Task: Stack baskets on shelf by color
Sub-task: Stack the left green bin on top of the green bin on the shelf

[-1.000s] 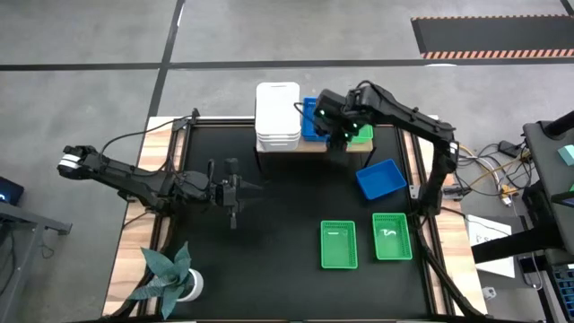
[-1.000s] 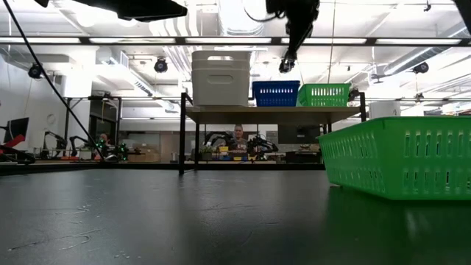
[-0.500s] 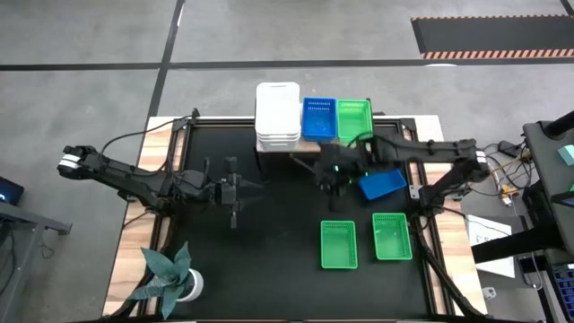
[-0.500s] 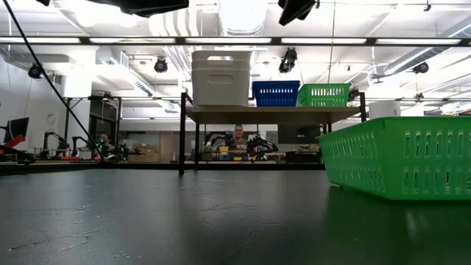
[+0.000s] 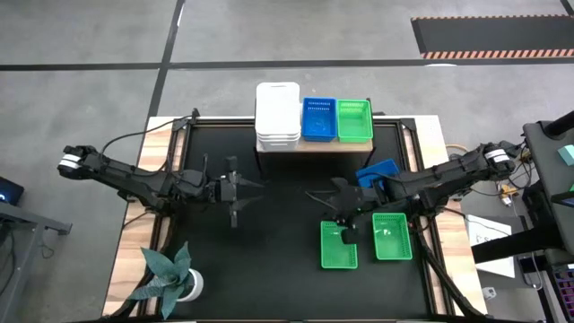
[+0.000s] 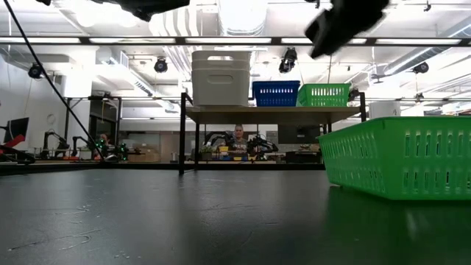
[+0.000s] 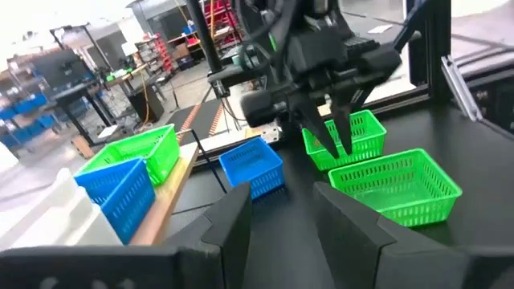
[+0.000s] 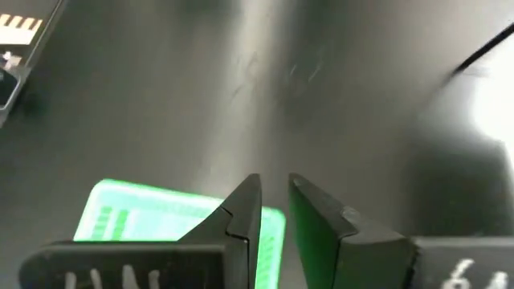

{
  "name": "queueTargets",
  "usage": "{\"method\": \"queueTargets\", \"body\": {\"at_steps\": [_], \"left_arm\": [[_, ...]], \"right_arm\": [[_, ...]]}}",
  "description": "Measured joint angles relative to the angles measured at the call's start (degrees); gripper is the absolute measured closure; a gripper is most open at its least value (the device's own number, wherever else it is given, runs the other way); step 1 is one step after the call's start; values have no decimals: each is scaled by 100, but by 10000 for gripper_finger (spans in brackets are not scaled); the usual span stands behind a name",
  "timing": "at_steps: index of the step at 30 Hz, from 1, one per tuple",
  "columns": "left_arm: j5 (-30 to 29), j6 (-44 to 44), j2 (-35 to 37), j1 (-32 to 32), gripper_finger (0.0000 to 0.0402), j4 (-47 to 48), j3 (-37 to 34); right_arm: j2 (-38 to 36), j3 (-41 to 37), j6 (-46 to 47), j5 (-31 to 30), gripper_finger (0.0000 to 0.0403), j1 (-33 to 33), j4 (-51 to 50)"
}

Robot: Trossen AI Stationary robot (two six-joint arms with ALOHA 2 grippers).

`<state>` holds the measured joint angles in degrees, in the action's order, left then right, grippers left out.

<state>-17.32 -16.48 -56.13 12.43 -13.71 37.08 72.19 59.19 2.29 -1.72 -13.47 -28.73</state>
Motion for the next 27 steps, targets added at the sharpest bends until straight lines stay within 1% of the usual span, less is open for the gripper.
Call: {"method": "queueTargets", "body": {"at_steps": [3, 9, 15, 20, 24, 27], "left_arm": [[1, 255, -95, 6, 282, -169, 0], [39, 425, -250, 7, 282, -544, 22], [42, 577, -316, 18, 282, -896, 24], [42, 792, -316, 69, 282, -970, 25], [42, 872, -312, 126, 282, -1047, 12], [44, 872, -312, 193, 282, -1056, 7]], "right_arm": [[-97, -359, 318, -45, 347, -227, 124], [-107, -755, 824, -547, 347, -840, 117], [-92, -915, 1208, -902, 351, -1541, 122], [-83, -934, 1528, -1030, 351, -2117, 122], [-81, -934, 1726, -1045, 351, -2477, 125], [-79, -949, 1843, -1301, 351, -2681, 170]]}}
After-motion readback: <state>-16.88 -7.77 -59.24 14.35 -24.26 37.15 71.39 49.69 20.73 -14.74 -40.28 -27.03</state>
